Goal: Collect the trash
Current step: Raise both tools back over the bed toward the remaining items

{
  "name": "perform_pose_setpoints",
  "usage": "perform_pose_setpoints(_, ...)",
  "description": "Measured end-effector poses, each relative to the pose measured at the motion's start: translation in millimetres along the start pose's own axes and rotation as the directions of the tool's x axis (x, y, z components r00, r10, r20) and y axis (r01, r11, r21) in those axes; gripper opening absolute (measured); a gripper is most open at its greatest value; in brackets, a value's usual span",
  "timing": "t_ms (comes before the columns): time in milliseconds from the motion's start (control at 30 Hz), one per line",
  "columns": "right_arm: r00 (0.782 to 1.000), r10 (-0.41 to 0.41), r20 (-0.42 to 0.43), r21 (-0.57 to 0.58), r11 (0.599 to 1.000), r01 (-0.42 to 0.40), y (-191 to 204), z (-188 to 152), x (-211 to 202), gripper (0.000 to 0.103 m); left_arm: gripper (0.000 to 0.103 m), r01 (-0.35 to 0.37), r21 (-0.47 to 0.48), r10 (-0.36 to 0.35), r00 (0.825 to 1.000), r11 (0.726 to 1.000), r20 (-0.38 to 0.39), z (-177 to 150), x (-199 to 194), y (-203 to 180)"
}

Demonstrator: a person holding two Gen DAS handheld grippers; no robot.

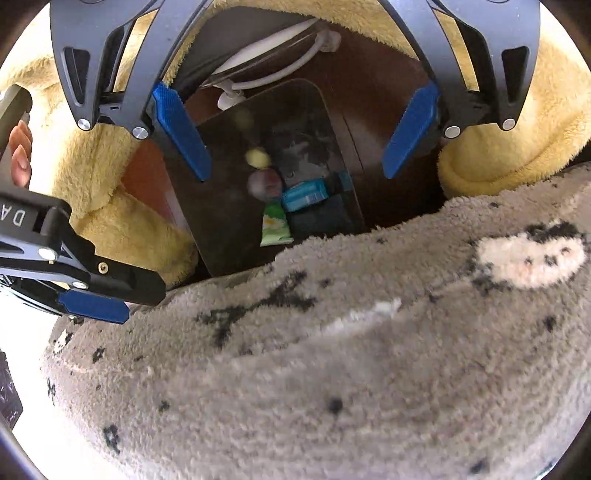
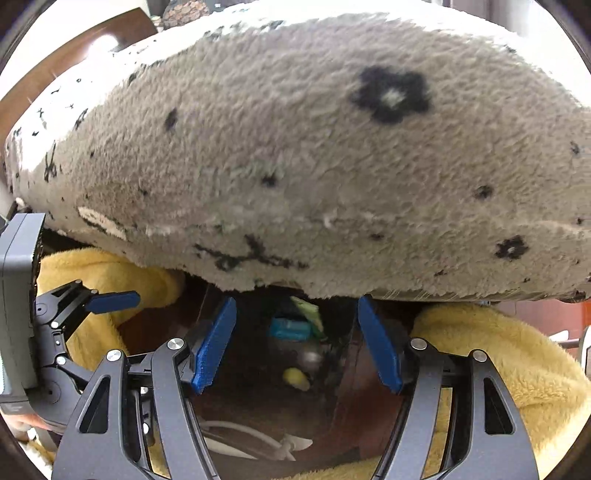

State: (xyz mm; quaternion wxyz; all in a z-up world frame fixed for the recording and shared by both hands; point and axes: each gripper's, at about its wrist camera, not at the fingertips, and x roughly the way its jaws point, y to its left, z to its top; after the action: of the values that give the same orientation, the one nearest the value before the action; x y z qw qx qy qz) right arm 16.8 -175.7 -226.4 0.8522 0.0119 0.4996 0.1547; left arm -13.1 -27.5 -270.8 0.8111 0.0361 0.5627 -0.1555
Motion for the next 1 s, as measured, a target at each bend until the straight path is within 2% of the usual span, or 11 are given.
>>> perform_pose_setpoints(233, 0.997, -0.020, 0.078, 0.001, 1.000, 0.020, -8.4, 12.8, -29.1, 0.069, 0.090, -0.050, -0.001, 0.050, 0.993, 0.999, 0.103, 12.7, -38.5, 8.9)
perform_pose_setpoints(400, 0.984, -0.048, 0.169, -0.013, 0.999, 0.051, -15.1, 28.5, -61.2, 0.069, 0.090, -0.098, 0.006, 0.095, 0.977, 0.995, 0.193, 28.3, -70.7, 4.2)
perform_pose_setpoints(633, 0.953, -0.086, 0.290, -0.032, 0.995, 0.099, -21.7, 59.7, -99.2, 0.072, 0.090, -0.147, 0.018, 0.135, 0.944, 0.989, 0.302, 61.5, -113.6, 4.4)
perform_pose_setpoints(833, 0.932, -0.131, 0.337, -0.011, 0.990, 0.143, -31.5, 100.5, -102.5, 0.072, 0.090, -0.146, 0.008, 0.134, 0.929, 0.989, 0.346, 95.8, -127.7, 21.8)
perform_pose_setpoints(1000, 0.936, -0.151, 0.319, 0.054, 0.988, 0.141, -55.1, 141.7, -85.6, 0.072, 0.089, -0.154, -0.013, 0.149, 0.925, 0.988, 0.349, 125.9, -118.3, 38.2)
